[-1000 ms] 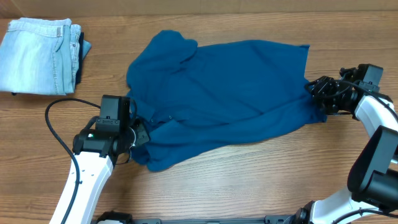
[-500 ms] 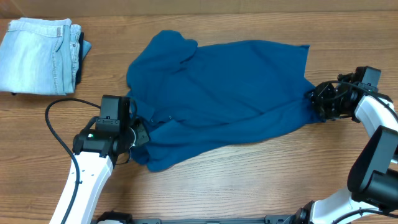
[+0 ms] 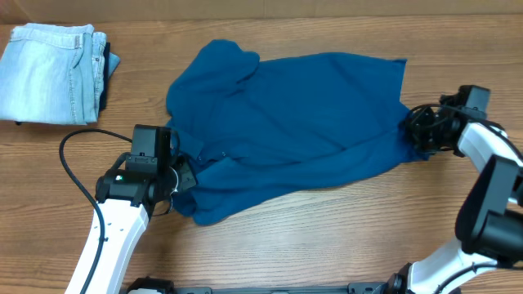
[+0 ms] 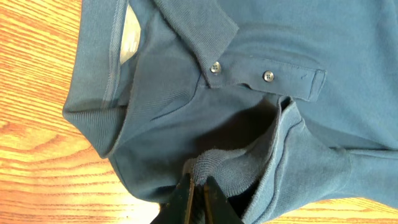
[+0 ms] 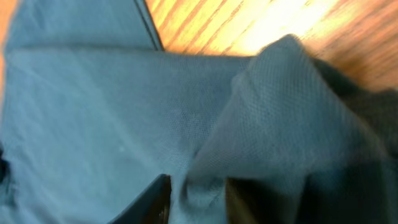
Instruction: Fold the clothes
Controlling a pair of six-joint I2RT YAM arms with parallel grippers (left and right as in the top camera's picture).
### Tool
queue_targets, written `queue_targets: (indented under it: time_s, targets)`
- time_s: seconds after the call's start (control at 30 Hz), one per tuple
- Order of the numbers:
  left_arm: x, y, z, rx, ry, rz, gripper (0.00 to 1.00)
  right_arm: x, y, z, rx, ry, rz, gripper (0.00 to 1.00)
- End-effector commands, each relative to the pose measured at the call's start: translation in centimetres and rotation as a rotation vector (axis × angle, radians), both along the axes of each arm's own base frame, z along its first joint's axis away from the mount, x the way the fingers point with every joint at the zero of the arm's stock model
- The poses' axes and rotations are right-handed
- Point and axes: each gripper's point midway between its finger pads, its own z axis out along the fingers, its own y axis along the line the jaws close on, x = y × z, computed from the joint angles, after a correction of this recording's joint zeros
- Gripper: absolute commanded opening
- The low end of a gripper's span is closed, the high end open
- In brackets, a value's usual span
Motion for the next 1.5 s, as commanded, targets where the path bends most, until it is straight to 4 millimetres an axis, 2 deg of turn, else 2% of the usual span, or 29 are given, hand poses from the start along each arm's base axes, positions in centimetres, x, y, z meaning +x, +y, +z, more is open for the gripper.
queue_targets:
  time_s: [0.0,0.1,0.3,0.47,0.53,0.57,0.77,0.9,1.07,1.17,1.27,1.33,1.37,1.4,1.47]
  targets:
    - [0.6,0.3,0.6,0.015,-0.020,-0.007,0.07,1.6,0.3,0.3,0.005,-0.041,-0.010,0.17]
    - [0.6,0.3,0.6,0.016,-0.021,-0.007,0.07,3.2,0.9,1.7,0.039,-0.128,0.021,0.09]
    - [0.4,0.4,0.5,0.021,-0.011,-0.009,0.07,4.9,0.7,3.1,0.030,-0.220,0.037,0.06]
    - [0.1,0.6,0.4,0.031,0.000,-0.009,0.11,5.5,0.9,3.7,0.040,-0.257,0.051,0.07]
    - [-0.1,1.0,0.3,0.055,0.011,0.000,0.22,5.4,1.0,3.8,0.052,-0.261,0.057,0.13]
    - [-0.3,1.6,0.2,0.085,0.018,0.012,0.31,5.4,1.2,4.1,0.078,-0.272,0.068,0.28]
    - [0.1,2.2,0.5,0.120,-0.002,0.029,0.31,4.7,1.7,5.4,0.129,-0.290,0.117,0.30]
    - [0.7,2.1,0.9,0.112,-0.027,0.028,0.40,3.5,2.4,5.9,0.121,-0.253,0.173,0.33]
    - [0.7,2.0,0.8,0.126,-0.026,-0.019,0.45,0.7,4.4,5.3,0.182,-0.127,0.193,0.34]
    - [0.6,1.5,0.0,0.104,0.008,-0.037,0.48,-1.2,6.0,4.6,0.203,-0.052,0.248,0.35]
    - [1.0,-1.9,-1.2,-0.043,0.032,-0.176,0.47,-2.0,8.0,4.4,0.194,-0.051,0.361,0.41]
    - [1.3,-3.1,-2.2,-0.099,0.058,-0.221,0.47,-2.1,10.0,4.9,0.206,-0.095,0.463,0.41]
    - [1.4,-3.3,-2.8,-0.109,0.076,-0.223,0.46,-2.1,11.0,5.2,0.220,-0.117,0.501,0.41]
    - [1.5,-3.6,-3.8,-0.127,0.106,-0.228,0.39,-2.2,13.1,6.1,0.250,-0.176,0.599,0.41]
    - [1.7,-3.9,-4.3,-0.145,0.118,-0.233,0.33,-2.5,15.2,6.4,0.255,-0.208,0.690,0.41]
